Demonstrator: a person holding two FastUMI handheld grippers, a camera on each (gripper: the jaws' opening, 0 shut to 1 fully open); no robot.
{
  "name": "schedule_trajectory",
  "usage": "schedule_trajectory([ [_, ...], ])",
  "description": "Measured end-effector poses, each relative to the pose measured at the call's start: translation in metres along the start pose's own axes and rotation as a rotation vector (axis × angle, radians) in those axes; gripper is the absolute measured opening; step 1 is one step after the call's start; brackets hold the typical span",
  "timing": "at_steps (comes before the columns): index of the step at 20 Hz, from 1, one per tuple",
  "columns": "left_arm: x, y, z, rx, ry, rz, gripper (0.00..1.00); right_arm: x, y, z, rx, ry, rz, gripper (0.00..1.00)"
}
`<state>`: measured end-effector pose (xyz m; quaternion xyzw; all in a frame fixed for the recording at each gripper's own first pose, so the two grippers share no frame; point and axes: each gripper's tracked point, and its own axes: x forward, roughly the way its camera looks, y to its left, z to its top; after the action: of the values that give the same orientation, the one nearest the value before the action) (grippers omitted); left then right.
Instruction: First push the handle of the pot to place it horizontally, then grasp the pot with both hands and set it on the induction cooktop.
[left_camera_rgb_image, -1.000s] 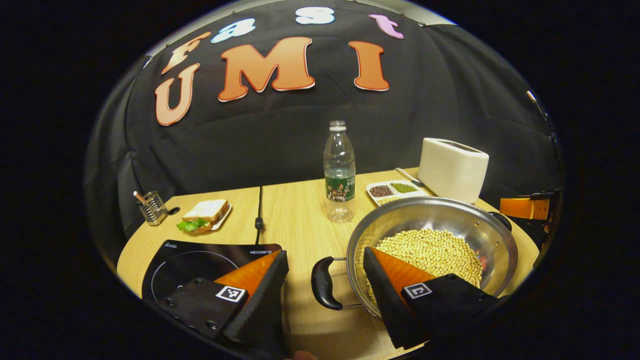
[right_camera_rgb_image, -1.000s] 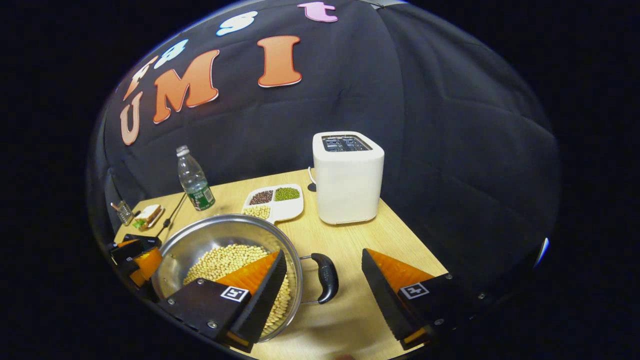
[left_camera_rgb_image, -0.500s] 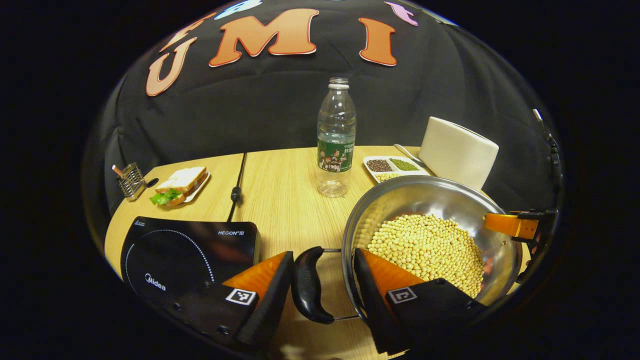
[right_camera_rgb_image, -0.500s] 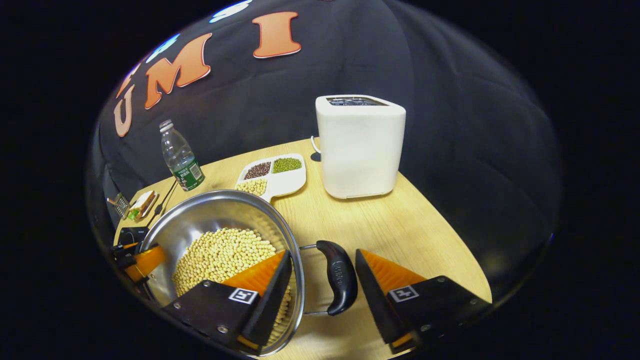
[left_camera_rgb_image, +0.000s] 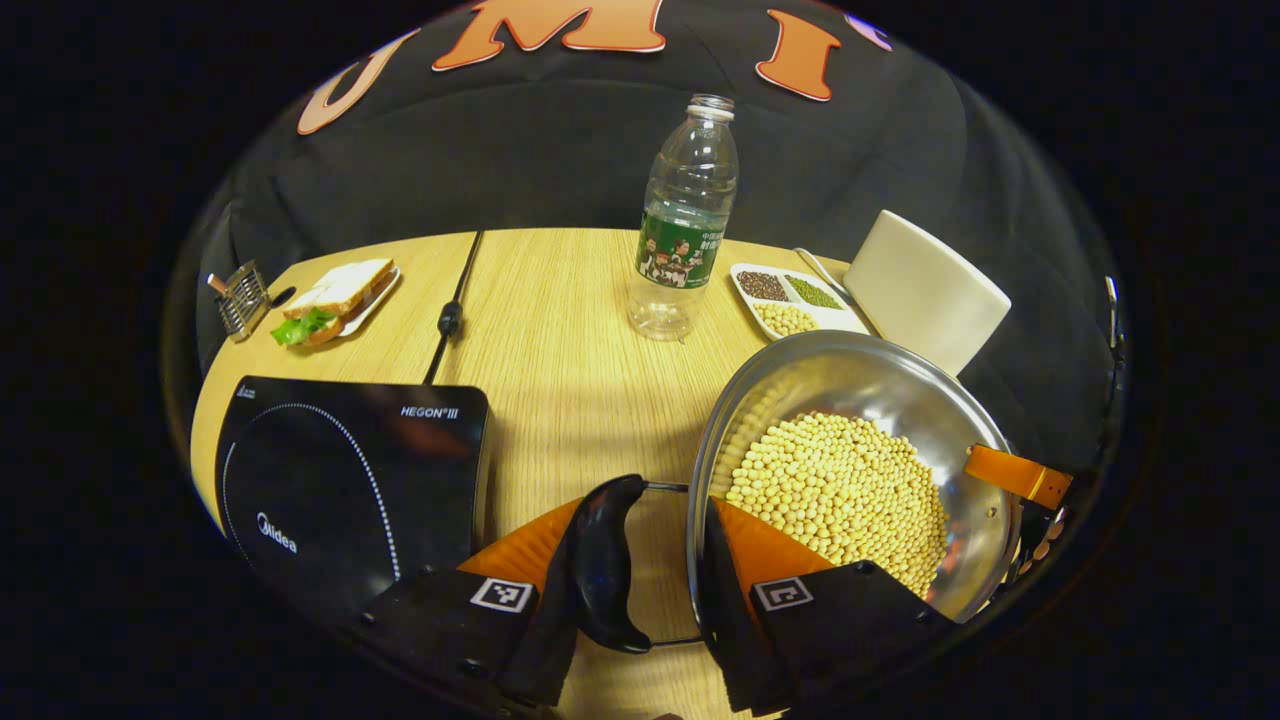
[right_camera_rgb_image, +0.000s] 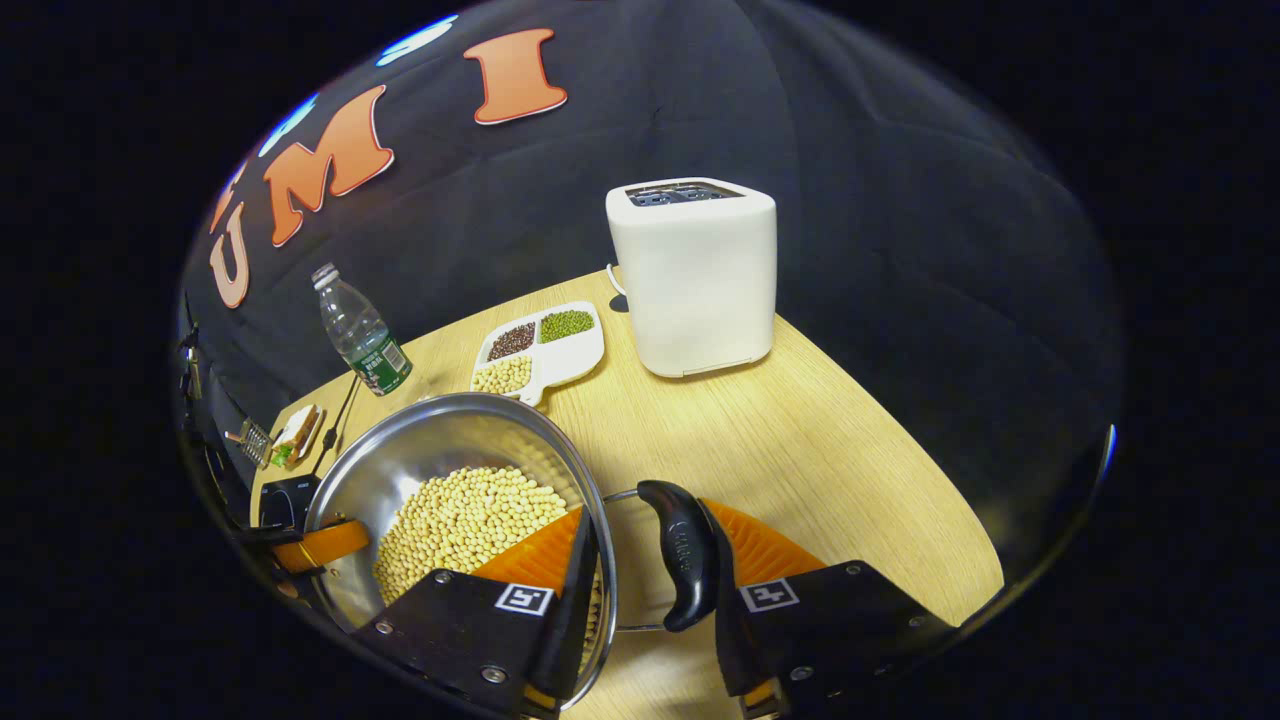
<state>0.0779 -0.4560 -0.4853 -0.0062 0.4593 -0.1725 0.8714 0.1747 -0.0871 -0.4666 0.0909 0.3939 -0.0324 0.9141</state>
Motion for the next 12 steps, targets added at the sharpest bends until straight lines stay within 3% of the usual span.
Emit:
schedule_trajectory([
  [2,-0.005,0.007,0.011,0.026,-0.047,0.000,0.67,-0.021,0.003,0.011,0.014,-0.022,0.009,0.53],
  [5,-0.018,0.017,0.023,0.036,-0.087,-0.008,0.63,-0.051,0.021,0.030,0.027,-0.055,0.025,0.53],
  [12,-0.057,0.045,0.043,0.026,-0.152,0.012,0.65,-0.112,0.105,0.042,0.007,-0.093,0.080,0.53],
])
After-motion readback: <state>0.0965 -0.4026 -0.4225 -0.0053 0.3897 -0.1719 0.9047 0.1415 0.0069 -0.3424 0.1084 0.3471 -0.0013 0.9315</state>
